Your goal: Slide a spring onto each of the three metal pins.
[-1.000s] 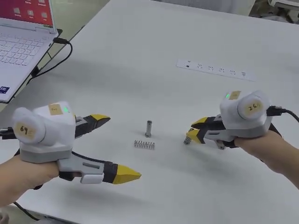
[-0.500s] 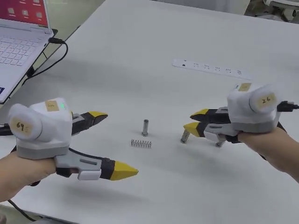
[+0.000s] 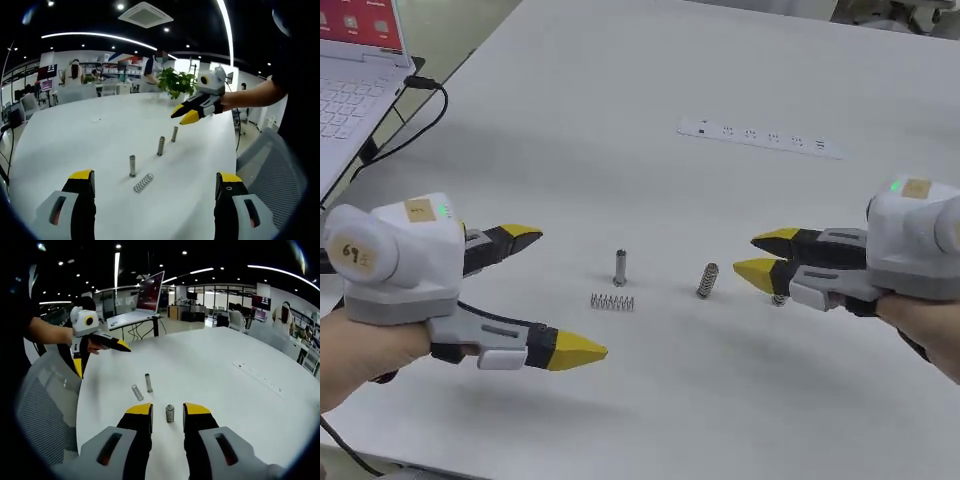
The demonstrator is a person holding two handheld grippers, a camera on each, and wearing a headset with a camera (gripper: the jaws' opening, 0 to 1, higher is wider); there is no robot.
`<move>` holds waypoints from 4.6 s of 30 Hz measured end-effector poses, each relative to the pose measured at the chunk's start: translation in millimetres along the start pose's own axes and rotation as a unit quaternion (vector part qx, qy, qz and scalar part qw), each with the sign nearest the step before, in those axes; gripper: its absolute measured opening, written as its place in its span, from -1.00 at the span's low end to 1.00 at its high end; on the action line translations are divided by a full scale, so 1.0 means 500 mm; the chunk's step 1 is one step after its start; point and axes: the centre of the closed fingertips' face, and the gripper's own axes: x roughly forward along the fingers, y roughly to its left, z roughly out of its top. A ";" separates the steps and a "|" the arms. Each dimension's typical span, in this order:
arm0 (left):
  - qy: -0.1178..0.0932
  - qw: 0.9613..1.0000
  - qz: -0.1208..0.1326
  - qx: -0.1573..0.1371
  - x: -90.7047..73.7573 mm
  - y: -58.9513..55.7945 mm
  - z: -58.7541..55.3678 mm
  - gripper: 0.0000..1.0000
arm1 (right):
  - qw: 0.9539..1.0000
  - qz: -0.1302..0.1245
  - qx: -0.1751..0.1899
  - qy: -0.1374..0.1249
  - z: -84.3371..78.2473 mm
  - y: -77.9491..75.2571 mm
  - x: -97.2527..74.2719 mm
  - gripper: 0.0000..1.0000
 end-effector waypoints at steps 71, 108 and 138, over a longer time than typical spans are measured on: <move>0.008 1.000 0.004 -0.008 -0.028 0.005 -0.020 0.96 | 0.985 0.105 -0.104 0.086 -0.031 0.149 0.219 -0.60; 0.018 1.000 0.005 -0.017 -0.036 0.002 -0.035 0.94 | 0.979 0.113 -0.101 0.134 -0.079 0.150 0.292 -0.73; 0.017 1.000 -0.017 -0.005 -0.006 -0.023 -0.014 0.88 | 0.977 0.121 -0.132 0.115 -0.063 0.152 0.200 -0.85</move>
